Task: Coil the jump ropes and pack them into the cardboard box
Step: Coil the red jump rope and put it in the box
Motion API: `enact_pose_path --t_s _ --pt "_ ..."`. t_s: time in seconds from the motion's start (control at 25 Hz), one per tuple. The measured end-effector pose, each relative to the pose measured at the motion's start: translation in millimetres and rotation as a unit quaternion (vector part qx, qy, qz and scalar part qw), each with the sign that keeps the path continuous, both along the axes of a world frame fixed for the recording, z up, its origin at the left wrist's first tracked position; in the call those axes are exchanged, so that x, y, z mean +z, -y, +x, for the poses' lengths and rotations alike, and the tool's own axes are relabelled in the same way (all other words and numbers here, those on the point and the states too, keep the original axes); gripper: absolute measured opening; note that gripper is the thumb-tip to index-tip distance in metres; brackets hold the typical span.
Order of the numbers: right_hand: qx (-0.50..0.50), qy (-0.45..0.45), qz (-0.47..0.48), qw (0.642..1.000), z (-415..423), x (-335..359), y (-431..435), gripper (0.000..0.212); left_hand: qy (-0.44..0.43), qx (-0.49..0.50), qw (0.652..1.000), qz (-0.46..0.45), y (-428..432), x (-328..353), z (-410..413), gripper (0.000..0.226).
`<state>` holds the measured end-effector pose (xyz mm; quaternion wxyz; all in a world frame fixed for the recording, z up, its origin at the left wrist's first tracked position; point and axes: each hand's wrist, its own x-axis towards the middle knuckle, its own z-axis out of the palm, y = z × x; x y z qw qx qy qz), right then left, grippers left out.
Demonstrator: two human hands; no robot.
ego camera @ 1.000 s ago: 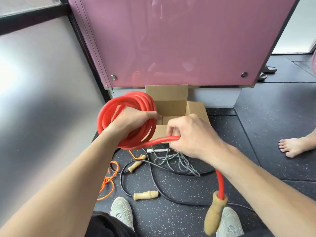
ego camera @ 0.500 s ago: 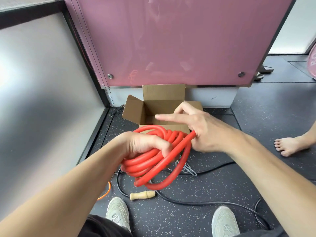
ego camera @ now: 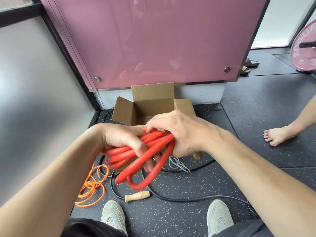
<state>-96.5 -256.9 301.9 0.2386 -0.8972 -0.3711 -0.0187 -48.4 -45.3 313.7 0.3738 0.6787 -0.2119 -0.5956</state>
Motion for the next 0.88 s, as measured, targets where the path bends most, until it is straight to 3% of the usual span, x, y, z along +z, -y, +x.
enact_pose_path --t_s 0.12,0.16,0.28,0.36,0.44,0.48,0.56,0.6,0.68,0.76,0.88 --pt "-0.026 -0.004 -0.020 0.999 -1.5 -8.9 0.4 0.018 0.079 0.021 0.996 -0.033 4.3 16.2 -16.0 0.032" --pt "-0.049 -0.008 -0.024 0.998 -2.5 -11.3 0.8 0.013 0.100 0.047 0.993 -0.035 5.6 20.8 -20.8 0.031" --pt "-0.165 -0.046 -0.014 0.985 -2.7 -10.0 3.6 0.011 0.264 0.082 0.960 -0.051 5.3 11.3 -21.9 0.074" --pt "-0.260 -0.101 -0.017 0.960 -0.7 -5.1 3.1 0.012 0.290 0.106 0.946 -0.098 9.6 5.8 -23.9 0.104" --pt "-0.327 -0.151 -0.025 0.933 0.0 -1.8 -2.0 0.016 0.350 0.099 0.929 -0.069 14.9 0.2 -24.6 0.122" --pt "-0.343 -0.168 -0.031 0.924 -0.1 -1.6 -5.1 0.017 0.402 0.094 0.910 -0.034 16.7 -2.6 -24.7 0.117" --pt "-0.351 -0.193 -0.038 0.915 0.1 -3.9 -7.9 0.019 0.500 0.086 0.861 0.028 19.7 -6.0 -22.2 0.078" --pt "-0.351 -0.202 -0.038 0.914 0.5 -4.1 -7.1 0.020 0.523 0.095 0.846 0.048 21.7 -7.1 -20.4 0.058" --pt "-0.346 -0.214 -0.028 0.913 2.2 -1.3 -1.9 0.021 0.528 0.127 0.838 0.053 26.0 -12.5 -19.2 0.043" --pt "-0.363 -0.223 0.000 0.905 3.9 4.0 4.6 0.025 0.553 0.183 0.812 0.018 33.9 -17.3 -21.6 0.047" --pt "-0.424 -0.244 0.055 0.870 5.5 5.1 7.0 0.029 0.593 0.201 0.780 -0.012 41.5 -21.8 -23.2 0.078"
